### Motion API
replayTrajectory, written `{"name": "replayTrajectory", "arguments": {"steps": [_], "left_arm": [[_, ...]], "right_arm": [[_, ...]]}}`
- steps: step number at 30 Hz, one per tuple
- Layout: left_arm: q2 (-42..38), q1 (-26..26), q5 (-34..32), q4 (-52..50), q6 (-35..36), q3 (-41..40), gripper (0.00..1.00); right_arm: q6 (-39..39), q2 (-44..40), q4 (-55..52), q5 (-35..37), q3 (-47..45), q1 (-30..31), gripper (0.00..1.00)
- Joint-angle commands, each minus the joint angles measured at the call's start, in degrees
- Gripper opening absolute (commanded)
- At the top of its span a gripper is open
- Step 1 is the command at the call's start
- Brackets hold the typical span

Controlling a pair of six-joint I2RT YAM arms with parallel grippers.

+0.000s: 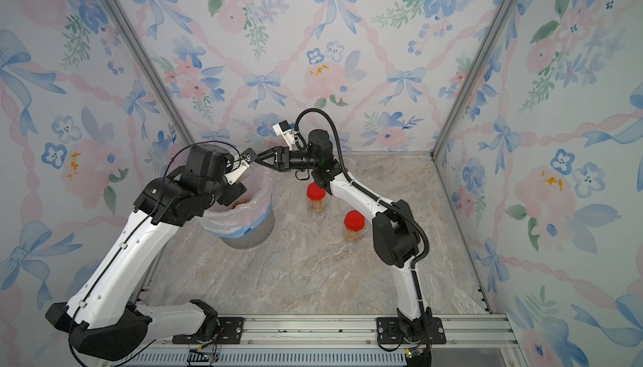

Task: Empty moldy peanuts from jars
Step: Adjust the jar.

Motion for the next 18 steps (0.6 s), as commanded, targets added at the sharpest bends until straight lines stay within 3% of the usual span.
{"name": "replayTrajectory", "arguments": {"steps": [1, 12, 18], "left_arm": [[-0.86, -0.49, -0.26, 2.35, -1.6, 0.22, 0.08], [-0.31, -0.59, 1.51, 2.46, -2.16, 1.8, 0.07], [-0.7, -0.63, 3.69, 2.61, -3.47, 2.6, 0.07]], "right_arm": [[-1.11, -3.7, -0.67, -1.21, 1.08, 0.78, 0.69], [0.32, -5.53, 2.48, 0.2, -1.37, 0.33, 0.73], [6.06, -6.26, 10.38, 2.04, -4.92, -2.07, 0.83]]}}
